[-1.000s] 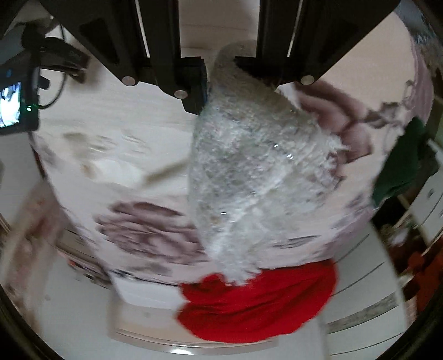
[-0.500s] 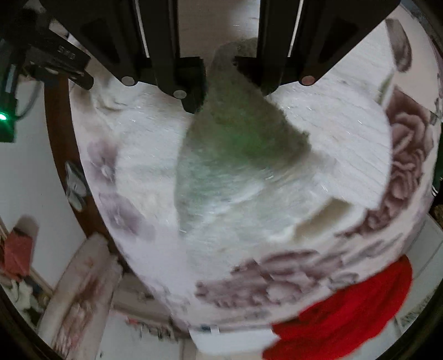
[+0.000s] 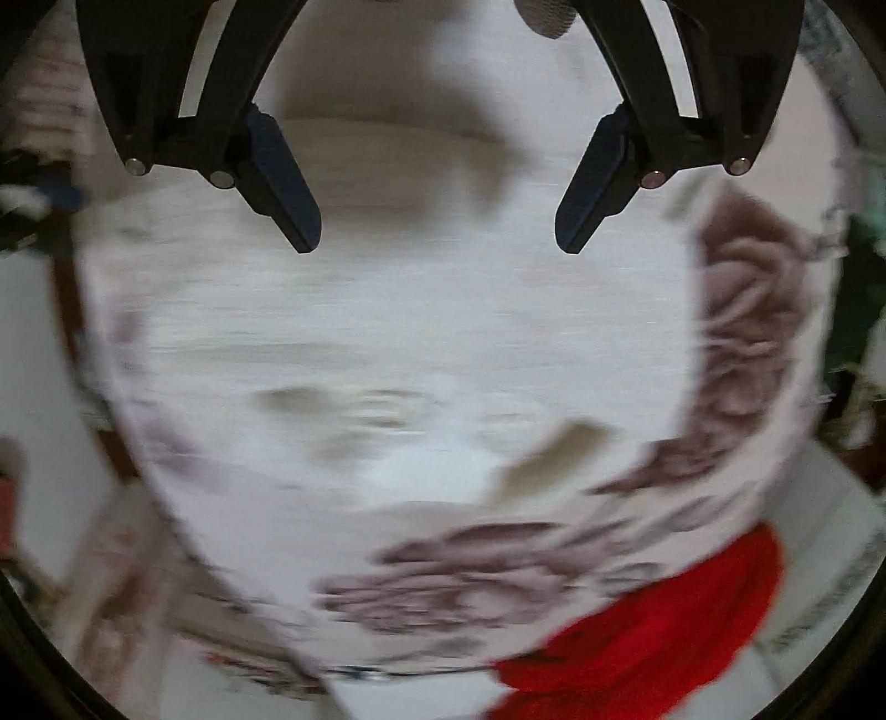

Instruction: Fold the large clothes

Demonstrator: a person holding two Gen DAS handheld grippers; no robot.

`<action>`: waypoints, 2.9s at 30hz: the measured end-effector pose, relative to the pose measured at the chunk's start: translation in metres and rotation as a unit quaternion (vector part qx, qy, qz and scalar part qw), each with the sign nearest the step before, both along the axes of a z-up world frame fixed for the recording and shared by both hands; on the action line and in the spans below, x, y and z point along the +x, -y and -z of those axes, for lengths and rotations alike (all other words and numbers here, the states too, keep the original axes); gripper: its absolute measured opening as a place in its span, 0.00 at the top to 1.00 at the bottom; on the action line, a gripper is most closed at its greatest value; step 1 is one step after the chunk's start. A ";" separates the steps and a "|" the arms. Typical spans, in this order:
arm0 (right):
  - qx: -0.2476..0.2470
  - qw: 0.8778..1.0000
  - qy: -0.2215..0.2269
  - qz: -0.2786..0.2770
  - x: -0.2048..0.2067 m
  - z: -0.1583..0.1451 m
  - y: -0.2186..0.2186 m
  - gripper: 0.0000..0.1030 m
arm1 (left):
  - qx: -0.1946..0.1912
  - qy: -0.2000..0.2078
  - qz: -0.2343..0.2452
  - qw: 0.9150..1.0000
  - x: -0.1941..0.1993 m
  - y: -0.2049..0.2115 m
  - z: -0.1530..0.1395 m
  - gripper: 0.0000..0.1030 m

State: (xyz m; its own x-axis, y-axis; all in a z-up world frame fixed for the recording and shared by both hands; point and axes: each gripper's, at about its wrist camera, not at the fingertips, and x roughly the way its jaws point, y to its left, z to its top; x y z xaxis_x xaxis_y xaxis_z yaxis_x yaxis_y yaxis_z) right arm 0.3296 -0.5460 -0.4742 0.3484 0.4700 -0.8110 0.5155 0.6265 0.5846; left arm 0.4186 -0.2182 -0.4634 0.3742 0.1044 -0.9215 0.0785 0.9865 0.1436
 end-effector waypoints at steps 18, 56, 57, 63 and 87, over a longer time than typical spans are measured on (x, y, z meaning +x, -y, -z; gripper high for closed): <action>-0.119 0.987 0.048 -0.092 0.087 -0.062 -0.059 0.92 | 0.043 0.011 -0.149 0.988 0.043 -0.156 0.006 0.16; -0.235 0.911 -0.121 -0.316 0.309 0.033 -0.190 0.54 | 0.199 0.010 -0.029 0.979 0.159 -0.099 0.088 0.14; -0.237 0.910 -0.134 -0.313 0.313 0.047 -0.192 0.75 | 0.206 0.003 -0.024 0.978 0.163 -0.098 0.096 0.14; -0.247 0.937 -0.068 -0.238 0.317 0.023 -0.185 0.94 | 0.180 0.018 -0.036 0.983 0.170 -0.109 0.087 0.14; -0.046 0.960 -0.047 -0.272 0.324 0.058 -0.282 0.88 | 0.210 0.050 -0.101 0.971 0.170 -0.169 0.063 0.12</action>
State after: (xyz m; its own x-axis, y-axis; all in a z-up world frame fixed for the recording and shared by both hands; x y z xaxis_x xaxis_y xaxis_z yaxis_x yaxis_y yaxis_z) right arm 0.6539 -0.2642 -0.5324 -0.0046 0.4873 -0.8732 0.1451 0.8643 0.4816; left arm 0.5891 -0.0496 -0.5261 0.3921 0.5436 -0.7421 -0.1458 0.8333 0.5333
